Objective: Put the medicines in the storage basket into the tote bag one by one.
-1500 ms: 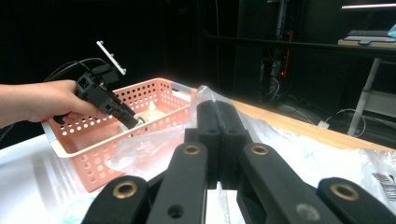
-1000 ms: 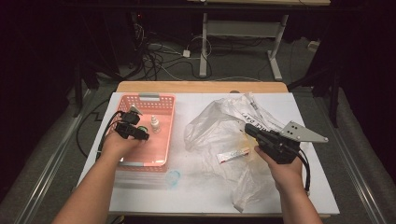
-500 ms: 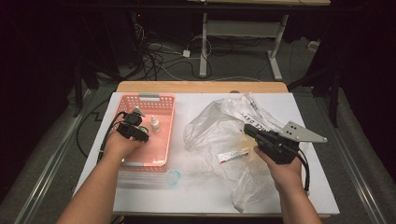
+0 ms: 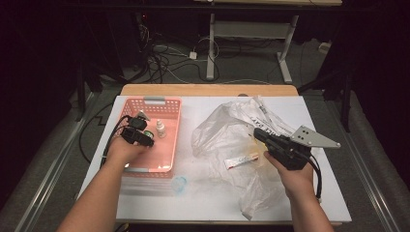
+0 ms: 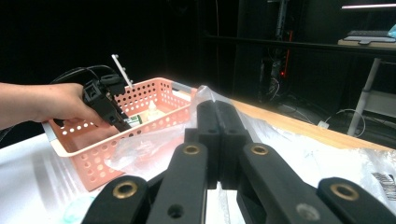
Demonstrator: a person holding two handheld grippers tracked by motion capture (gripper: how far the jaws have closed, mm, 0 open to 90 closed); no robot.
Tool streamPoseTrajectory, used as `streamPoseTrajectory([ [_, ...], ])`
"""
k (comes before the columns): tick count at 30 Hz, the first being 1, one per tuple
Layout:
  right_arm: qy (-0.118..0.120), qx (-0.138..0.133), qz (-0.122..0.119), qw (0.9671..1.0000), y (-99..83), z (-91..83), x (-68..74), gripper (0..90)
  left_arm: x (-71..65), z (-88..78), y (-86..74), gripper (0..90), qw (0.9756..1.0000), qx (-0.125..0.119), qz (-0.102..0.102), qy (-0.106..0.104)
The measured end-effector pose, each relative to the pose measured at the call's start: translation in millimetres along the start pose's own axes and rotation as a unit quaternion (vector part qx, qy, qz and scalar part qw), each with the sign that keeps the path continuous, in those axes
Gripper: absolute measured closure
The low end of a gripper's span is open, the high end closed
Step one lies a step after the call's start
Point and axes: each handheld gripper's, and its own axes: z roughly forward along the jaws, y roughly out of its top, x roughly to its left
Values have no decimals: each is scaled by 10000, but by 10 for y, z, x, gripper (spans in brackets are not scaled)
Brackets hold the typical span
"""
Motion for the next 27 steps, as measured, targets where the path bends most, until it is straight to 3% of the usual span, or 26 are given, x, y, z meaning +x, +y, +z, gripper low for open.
streamPoseTrajectory([
  [4,5,-5,-15,10000,-1,-2,-10,900,21,-93,-15,495,9998,-155,-119,33],
  [12,1,9,-24,10000,-5,5,-6,900,14,-328,-116,495,9983,-555,115,-108],
  [23,-9,1,-16,10000,0,-7,-4,900,-55,-436,-263,495,9940,-970,244,-447],
  [27,-14,-16,-12,10000,4,-11,-4,900,-86,-476,-326,495,9926,-1091,321,-415],
])
